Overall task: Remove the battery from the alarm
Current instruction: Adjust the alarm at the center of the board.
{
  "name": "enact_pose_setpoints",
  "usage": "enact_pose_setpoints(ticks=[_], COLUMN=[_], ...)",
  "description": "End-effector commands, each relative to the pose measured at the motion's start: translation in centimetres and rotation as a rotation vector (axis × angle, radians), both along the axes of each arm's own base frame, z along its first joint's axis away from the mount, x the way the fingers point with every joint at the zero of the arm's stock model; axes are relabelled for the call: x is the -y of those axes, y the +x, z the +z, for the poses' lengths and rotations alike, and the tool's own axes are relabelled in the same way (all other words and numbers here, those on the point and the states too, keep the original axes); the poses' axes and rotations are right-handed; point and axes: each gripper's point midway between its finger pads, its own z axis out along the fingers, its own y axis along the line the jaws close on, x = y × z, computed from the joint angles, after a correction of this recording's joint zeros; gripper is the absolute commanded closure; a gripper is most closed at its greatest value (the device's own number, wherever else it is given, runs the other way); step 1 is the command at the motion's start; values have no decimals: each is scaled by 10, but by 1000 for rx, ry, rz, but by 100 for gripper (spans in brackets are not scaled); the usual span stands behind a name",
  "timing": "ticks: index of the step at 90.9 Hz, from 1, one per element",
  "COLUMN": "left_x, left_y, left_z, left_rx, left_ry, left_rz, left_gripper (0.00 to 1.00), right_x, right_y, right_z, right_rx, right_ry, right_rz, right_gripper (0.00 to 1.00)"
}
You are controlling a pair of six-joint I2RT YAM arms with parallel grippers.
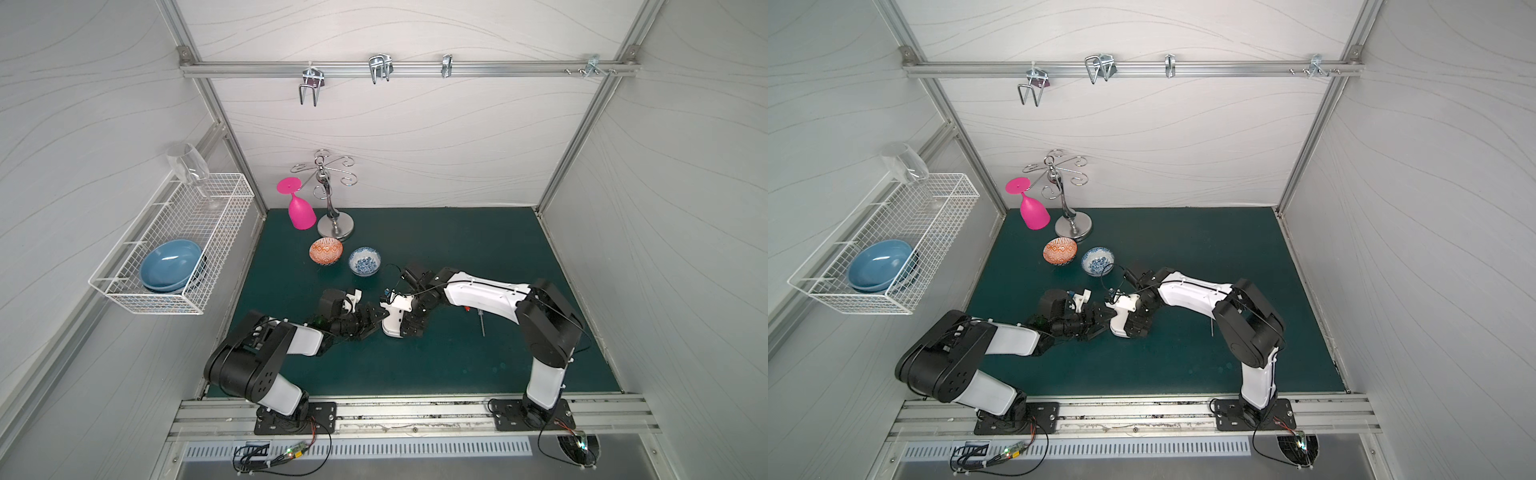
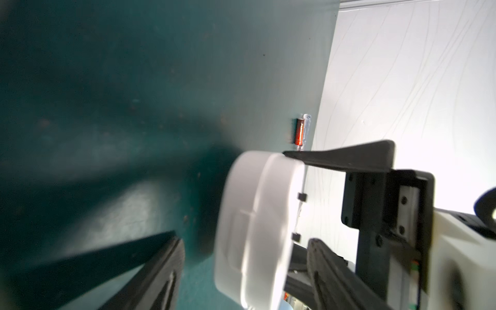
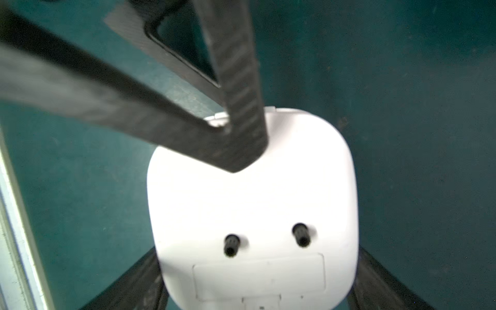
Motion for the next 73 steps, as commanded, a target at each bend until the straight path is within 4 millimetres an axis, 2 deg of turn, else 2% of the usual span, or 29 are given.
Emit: enact_pose_setpoints(ticks=[1, 9, 16, 33, 44, 57, 61, 66, 73], left_x=[14, 22, 29, 38, 39, 35, 34, 30, 20], left_y=[15, 17, 19, 26, 29, 28, 26, 24, 21], left_z=[32, 43, 52, 71, 71, 63, 60, 56, 47], left_rx=[82, 98, 109, 140, 133, 148, 149, 149, 168], left_ry=[-122, -185, -235, -345, -365, -296, -258, -190, -29], left_rz=[-37, -58, -65, -62, -55, -43, -46, -41, -37], left_gripper=[25, 29, 37, 68, 85, 86, 86, 86, 85], right_x=[-12, -14, -15, -11, -3, 17, 27, 40, 68], right_y=[3, 3, 4, 12, 19, 27, 30, 31, 38], right_z=[34, 40, 41, 45, 53, 79, 87, 109, 129], right_rx=[11, 12, 18, 43, 50, 63, 66, 72, 62], right_ry=[126, 154, 156, 167, 181, 252, 278, 343, 414], right_rz=[-30, -41, -55, -105, -153, -239, -273, -316, -433], right_gripper=[20, 20, 19, 18, 14, 1, 1, 1, 1])
